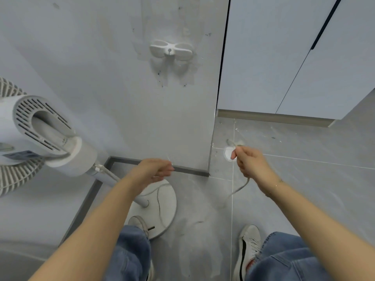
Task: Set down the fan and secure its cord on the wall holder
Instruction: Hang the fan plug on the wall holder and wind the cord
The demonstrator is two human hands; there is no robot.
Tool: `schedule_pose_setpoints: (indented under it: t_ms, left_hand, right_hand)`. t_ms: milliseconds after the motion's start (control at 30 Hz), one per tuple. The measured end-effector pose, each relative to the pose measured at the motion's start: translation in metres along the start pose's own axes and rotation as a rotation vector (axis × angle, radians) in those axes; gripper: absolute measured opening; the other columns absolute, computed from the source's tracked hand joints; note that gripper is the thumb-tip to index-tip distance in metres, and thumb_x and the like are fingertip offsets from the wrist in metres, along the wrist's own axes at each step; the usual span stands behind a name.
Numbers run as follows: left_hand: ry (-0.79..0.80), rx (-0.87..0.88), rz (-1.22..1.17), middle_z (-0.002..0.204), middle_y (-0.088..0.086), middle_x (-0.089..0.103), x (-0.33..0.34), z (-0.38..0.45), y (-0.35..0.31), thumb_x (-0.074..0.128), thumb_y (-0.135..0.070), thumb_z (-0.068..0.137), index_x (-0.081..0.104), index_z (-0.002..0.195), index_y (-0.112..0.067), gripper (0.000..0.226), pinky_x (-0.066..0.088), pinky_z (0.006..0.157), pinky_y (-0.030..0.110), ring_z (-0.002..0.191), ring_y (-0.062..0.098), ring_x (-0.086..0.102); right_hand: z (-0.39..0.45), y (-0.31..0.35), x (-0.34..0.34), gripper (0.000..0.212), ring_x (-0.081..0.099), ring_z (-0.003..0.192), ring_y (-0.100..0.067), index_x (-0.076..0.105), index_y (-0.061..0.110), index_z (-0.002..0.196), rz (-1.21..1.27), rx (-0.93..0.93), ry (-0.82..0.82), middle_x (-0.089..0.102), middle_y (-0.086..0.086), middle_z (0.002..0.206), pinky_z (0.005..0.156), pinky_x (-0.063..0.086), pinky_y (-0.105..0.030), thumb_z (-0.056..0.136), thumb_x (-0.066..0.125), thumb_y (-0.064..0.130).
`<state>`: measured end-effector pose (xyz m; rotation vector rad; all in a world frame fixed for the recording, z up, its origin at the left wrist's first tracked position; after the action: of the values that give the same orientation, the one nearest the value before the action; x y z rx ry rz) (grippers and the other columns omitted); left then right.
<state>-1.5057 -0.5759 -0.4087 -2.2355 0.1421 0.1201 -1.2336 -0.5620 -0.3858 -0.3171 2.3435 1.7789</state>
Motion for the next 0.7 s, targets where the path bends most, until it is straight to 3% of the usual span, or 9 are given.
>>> schedule_pose_setpoints:
  t_ms: [100, 200, 300, 433, 567, 700]
  left_hand:
    - [0.240, -0.173, -0.196, 0.104, 0.009, 0.073, 0.026, -0.003, 0.006, 0.038, -0.025, 0.101, 0.066, 0.102, -0.007, 0.033, 0.050, 0.080, 0.027, 0.091, 0.016, 0.068]
    - [0.397, -0.269, -0.356, 0.110, 0.009, 0.072, 0.044, -0.004, 0.007, 0.031, -0.033, 0.103, 0.065, 0.110, -0.004, 0.045, 0.049, 0.086, 0.031, 0.106, 0.019, 0.065]
    - [0.387, -0.298, -0.602, 0.106, 0.009, 0.073, 0.049, -0.004, 0.000, 0.032, -0.032, 0.102, 0.061, 0.113, -0.002, 0.043, 0.048, 0.088, 0.032, 0.105, 0.019, 0.064]
    - [0.368, -0.250, -0.893, 0.091, 0.005, 0.073, 0.049, -0.001, -0.006, 0.039, -0.029, 0.101, 0.063, 0.102, -0.006, 0.033, 0.048, 0.083, 0.032, 0.087, 0.016, 0.068]
    - [0.305, -0.126, -0.938, 0.070, -0.003, 0.059, 0.045, 0.003, -0.013, 0.040, -0.021, 0.101, 0.064, 0.100, -0.010, 0.026, 0.049, 0.080, 0.027, 0.058, 0.009, 0.065]
    - [0.102, 0.054, -0.886, 0.065, -0.004, 0.049, 0.027, 0.011, -0.024, 0.039, -0.017, 0.102, 0.060, 0.096, -0.012, 0.022, 0.048, 0.063, 0.023, 0.049, 0.006, 0.051]
  right_hand:
    - [-0.013, 0.012, 0.020, 0.032, 0.032, 0.040, -0.003, 0.057, 0.011, 0.073, -0.234, -0.160, 0.130, 0.036, 0.004, 0.054, 0.044, 0.028, -0.012, 0.100, 0.041, 0.019]
    - [-0.023, 0.017, 0.035, 0.032, 0.034, 0.042, -0.002, 0.056, 0.012, 0.073, -0.300, -0.224, 0.250, 0.036, 0.006, 0.054, 0.046, 0.029, -0.012, 0.100, 0.042, 0.020]
    - [-0.028, 0.015, 0.047, 0.033, 0.031, 0.044, -0.003, 0.055, 0.017, 0.071, -0.336, -0.238, 0.369, 0.036, 0.000, 0.057, 0.047, 0.028, -0.014, 0.100, 0.042, 0.025]
    - [-0.032, 0.011, 0.061, 0.032, 0.033, 0.049, -0.006, 0.055, 0.019, 0.071, -0.368, -0.259, 0.462, 0.039, -0.002, 0.057, 0.052, 0.031, -0.019, 0.100, 0.043, 0.026]
    - [-0.037, -0.002, 0.073, 0.030, 0.039, 0.046, -0.001, 0.056, 0.020, 0.074, -0.504, -0.238, 0.563, 0.040, 0.007, 0.057, 0.052, 0.032, -0.012, 0.100, 0.042, 0.024]
    - [-0.034, -0.013, 0.074, 0.030, 0.042, 0.045, 0.003, 0.056, 0.019, 0.076, -0.562, -0.191, 0.573, 0.041, 0.008, 0.058, 0.052, 0.034, -0.009, 0.101, 0.040, 0.024]
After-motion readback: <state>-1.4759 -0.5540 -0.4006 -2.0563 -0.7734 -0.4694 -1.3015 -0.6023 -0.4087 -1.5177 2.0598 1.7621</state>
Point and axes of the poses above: each hand's wrist, its own z-axis towards the middle knuckle, its own x-axis out of the palm, y = z × x, the point moved 5 cm from there along z, towards the middle knuckle
